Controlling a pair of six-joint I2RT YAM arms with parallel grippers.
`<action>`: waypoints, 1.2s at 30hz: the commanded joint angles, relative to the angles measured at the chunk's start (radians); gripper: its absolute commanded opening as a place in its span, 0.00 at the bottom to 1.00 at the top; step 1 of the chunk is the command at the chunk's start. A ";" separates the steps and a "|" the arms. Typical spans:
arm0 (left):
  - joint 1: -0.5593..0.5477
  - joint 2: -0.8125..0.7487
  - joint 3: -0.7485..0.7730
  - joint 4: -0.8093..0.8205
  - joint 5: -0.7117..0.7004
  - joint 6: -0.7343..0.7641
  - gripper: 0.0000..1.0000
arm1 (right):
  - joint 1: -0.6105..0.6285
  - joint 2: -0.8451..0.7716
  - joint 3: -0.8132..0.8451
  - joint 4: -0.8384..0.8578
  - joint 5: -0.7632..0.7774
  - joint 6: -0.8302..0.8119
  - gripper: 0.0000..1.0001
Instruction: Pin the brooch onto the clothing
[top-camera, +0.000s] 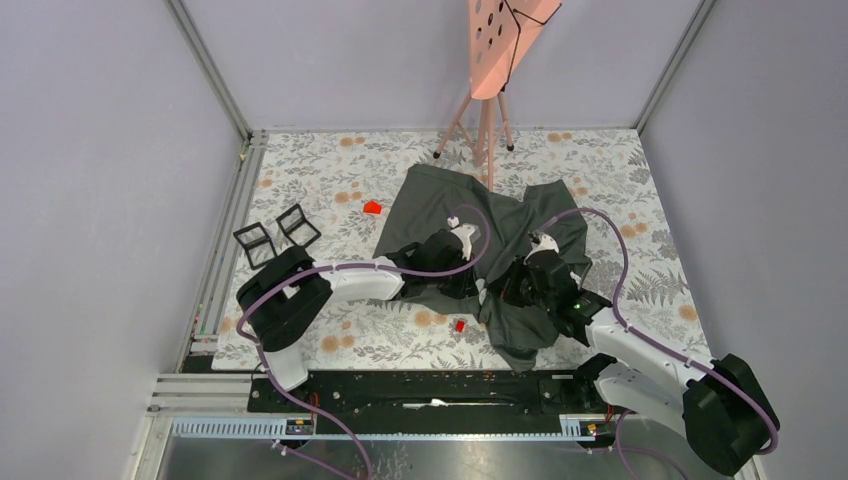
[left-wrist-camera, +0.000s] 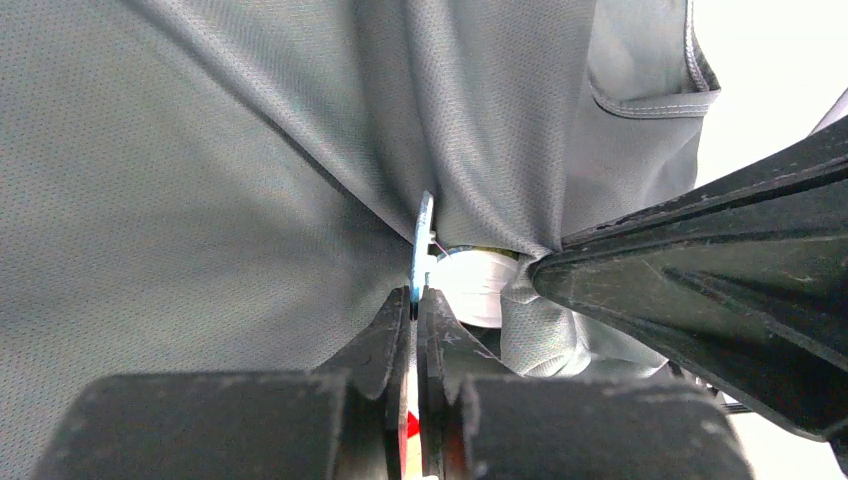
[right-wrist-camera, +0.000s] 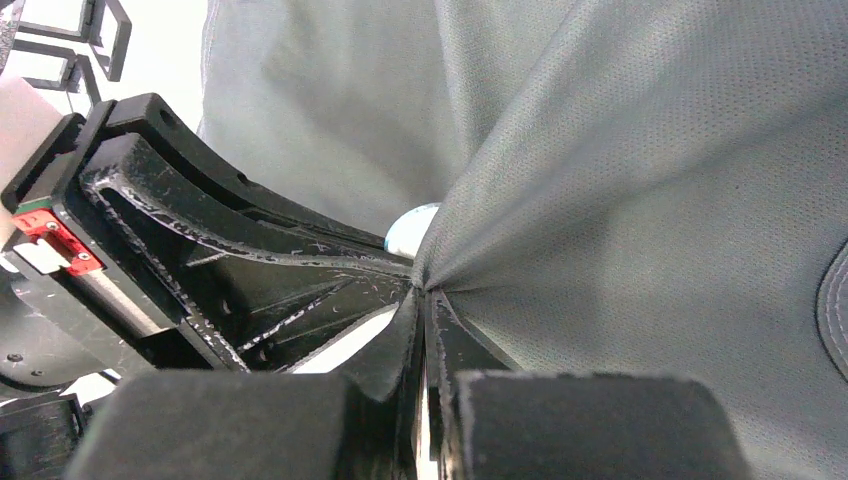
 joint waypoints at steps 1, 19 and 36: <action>-0.014 0.009 0.055 -0.002 -0.039 0.031 0.00 | 0.007 -0.009 0.005 0.036 -0.012 -0.002 0.00; -0.025 0.008 0.066 -0.017 -0.053 0.037 0.00 | 0.008 0.077 0.018 0.080 -0.069 -0.007 0.00; -0.024 0.011 0.078 -0.022 -0.057 0.035 0.00 | 0.011 0.136 0.051 0.035 -0.115 -0.067 0.00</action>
